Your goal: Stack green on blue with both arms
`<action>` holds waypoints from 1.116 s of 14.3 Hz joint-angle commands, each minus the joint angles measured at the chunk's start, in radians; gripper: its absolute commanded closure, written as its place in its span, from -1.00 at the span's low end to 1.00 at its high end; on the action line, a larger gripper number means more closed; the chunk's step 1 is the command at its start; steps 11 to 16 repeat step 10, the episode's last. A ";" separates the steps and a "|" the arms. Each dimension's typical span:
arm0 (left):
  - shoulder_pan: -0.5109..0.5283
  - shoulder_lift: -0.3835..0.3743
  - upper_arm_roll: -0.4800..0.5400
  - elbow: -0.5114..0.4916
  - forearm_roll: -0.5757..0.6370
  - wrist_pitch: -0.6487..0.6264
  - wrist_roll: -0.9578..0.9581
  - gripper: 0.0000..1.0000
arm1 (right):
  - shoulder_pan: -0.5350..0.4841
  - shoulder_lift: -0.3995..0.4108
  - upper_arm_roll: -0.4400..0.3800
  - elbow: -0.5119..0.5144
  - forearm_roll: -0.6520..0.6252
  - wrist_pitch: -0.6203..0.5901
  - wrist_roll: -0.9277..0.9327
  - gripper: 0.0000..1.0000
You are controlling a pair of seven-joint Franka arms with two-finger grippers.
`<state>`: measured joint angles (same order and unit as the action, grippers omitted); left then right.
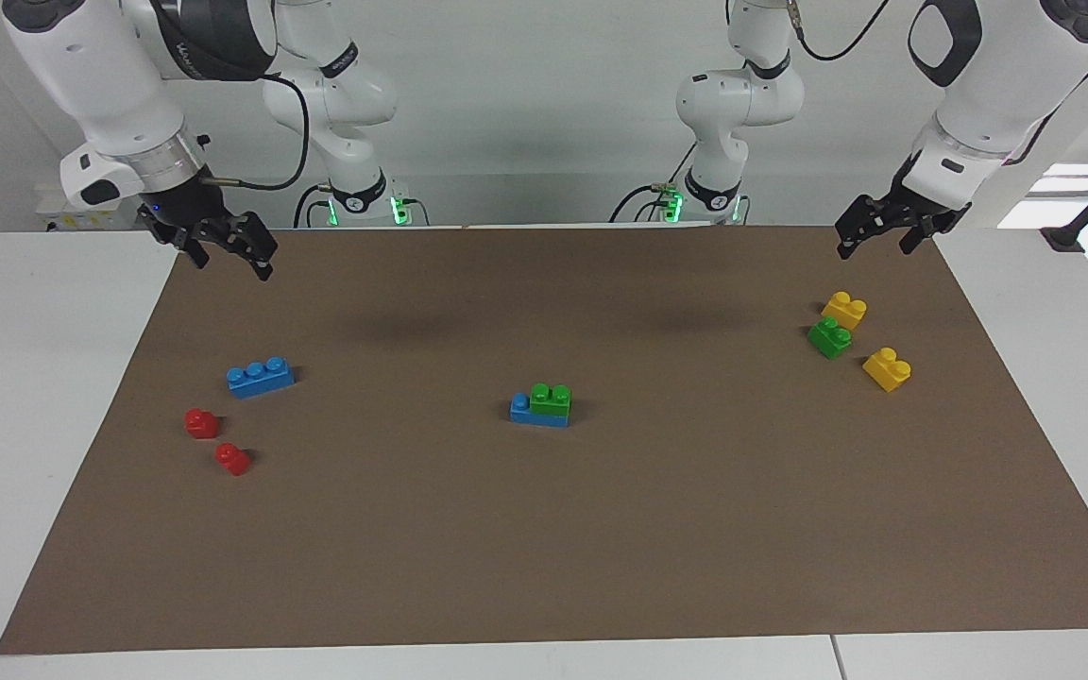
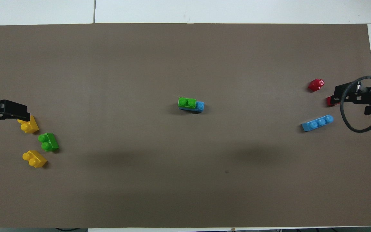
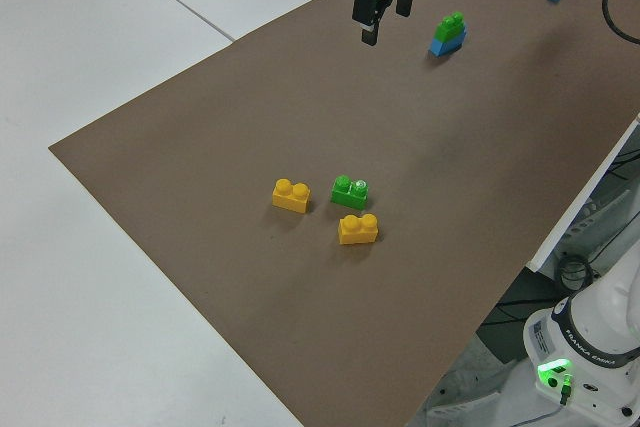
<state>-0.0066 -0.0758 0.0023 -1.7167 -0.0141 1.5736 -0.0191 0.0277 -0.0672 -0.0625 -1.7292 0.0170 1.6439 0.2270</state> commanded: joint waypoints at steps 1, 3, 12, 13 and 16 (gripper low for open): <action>0.002 -0.015 -0.004 -0.008 -0.017 0.028 0.016 -1.00 | -0.017 -0.008 0.012 0.007 -0.017 -0.019 -0.049 -1.00; 0.001 -0.015 -0.004 -0.008 -0.017 0.028 0.018 -1.00 | -0.019 -0.011 0.012 0.007 -0.017 -0.016 -0.102 -1.00; -0.001 -0.015 -0.004 -0.009 -0.017 0.028 0.016 -1.00 | -0.019 -0.013 0.012 0.005 -0.017 -0.013 -0.195 -1.00; -0.001 -0.015 -0.004 -0.009 -0.017 0.028 0.016 -1.00 | -0.019 -0.013 0.012 0.005 -0.017 -0.013 -0.195 -1.00; -0.001 -0.015 -0.004 -0.009 -0.017 0.028 0.016 -1.00 | -0.019 -0.013 0.012 0.005 -0.017 -0.013 -0.195 -1.00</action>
